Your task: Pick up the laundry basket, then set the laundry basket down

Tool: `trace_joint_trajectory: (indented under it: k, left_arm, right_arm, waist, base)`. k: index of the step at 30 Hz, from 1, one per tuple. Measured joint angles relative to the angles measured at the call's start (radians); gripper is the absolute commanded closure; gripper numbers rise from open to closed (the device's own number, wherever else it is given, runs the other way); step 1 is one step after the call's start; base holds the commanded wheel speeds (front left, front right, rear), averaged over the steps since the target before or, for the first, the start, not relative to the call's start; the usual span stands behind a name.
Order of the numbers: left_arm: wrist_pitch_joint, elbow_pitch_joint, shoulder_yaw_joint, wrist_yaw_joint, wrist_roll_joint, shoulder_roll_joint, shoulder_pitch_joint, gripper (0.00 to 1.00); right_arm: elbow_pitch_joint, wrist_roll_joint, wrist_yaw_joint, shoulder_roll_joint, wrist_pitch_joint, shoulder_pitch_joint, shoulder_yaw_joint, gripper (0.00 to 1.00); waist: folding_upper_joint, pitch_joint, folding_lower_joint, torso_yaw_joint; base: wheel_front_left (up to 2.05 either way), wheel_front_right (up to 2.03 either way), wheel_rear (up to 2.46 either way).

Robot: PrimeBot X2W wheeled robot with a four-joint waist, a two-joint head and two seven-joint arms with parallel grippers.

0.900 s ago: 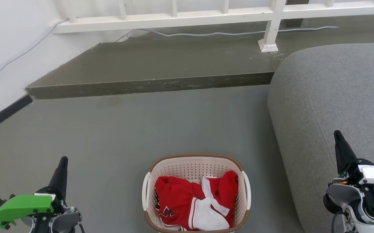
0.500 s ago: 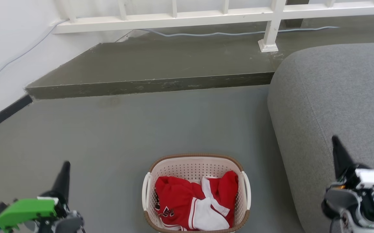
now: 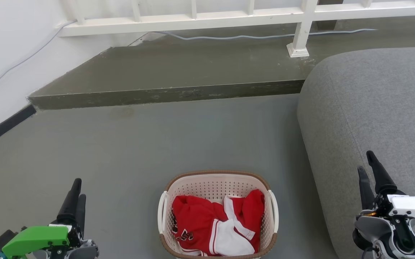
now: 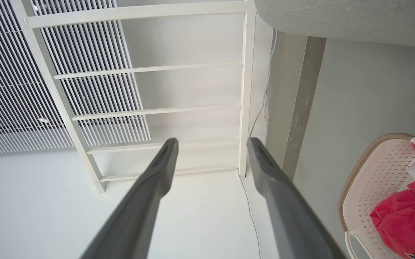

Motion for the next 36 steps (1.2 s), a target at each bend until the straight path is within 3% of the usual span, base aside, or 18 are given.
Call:
trace_joint_trajectory:
  k: [18, 36]
  left_arm:
    - [-0.069, -0.039, -0.077, 0.0, 0.16, 0.035, -0.003, 0.0]
    - [-0.129, -0.058, -0.106, 0.0, 0.406, 0.047, -0.018, 0.0]
  right_arm:
    - [-0.048, -0.101, 0.0, -0.017, -0.065, -0.003, 0.075, 0.0]
    - [-0.064, -0.337, 0.0, -0.082, -0.131, -0.022, 0.175, 0.0]
  waist:
    - [0.0, 0.005, 0.0, 0.003]
    - [0.0, 0.009, 0.0001, 0.003]
  base:
    - [0.0, 0.0, 0.0]
    - [0.0, 0.0, 0.0]
